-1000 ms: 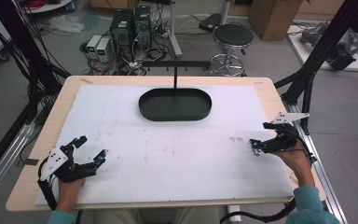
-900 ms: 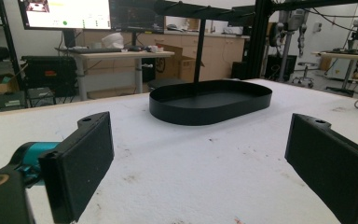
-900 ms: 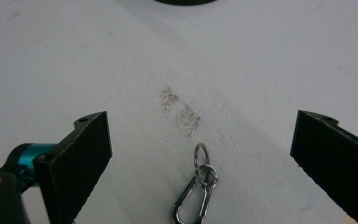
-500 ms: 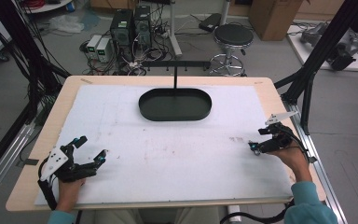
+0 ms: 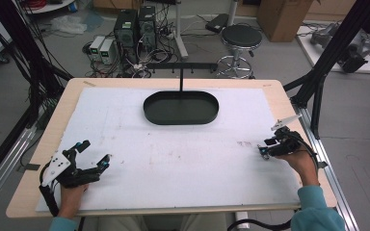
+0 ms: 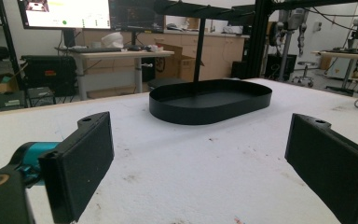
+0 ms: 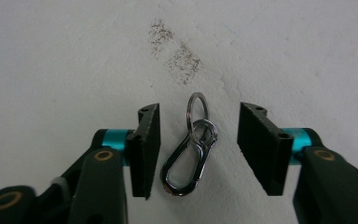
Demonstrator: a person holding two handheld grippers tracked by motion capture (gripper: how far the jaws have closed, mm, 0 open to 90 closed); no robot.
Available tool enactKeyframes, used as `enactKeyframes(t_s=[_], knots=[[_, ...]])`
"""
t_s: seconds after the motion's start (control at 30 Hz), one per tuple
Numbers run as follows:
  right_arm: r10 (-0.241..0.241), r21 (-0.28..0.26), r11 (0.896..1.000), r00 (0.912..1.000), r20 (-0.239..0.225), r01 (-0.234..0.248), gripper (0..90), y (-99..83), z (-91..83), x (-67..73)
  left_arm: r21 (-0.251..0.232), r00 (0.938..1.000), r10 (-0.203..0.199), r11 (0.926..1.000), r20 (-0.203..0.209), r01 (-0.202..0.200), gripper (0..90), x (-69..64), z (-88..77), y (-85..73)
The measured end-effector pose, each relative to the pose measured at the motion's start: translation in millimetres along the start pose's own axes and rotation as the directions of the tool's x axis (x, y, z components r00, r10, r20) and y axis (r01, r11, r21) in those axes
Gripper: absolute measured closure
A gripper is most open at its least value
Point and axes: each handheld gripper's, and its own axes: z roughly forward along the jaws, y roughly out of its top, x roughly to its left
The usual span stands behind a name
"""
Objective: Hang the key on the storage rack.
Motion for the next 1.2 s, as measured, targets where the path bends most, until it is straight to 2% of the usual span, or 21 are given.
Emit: enactKeyframes(t_s=[0.1,0.43,1.2], knots=[[-0.004,0.007,1.000,1.0000,-0.002,0.004,60.9,0.3,0.0,-1.0,0.000,1.0000,0.000,1.0000,0.000,0.000,8.2,0.0,0.1,0.0],[-0.011,0.034,0.999,0.9999,0.007,0.011,75.6,2.0,3.4,-0.6,0.000,1.0000,0.000,1.0000,-0.001,0.000,8.1,0.0,0.2,0.0],[0.011,0.021,1.000,0.9999,0.012,-0.011,86.1,2.0,2.7,-2.6,0.002,1.0000,0.000,1.0000,-0.002,0.000,8.2,0.0,0.4,0.0]])
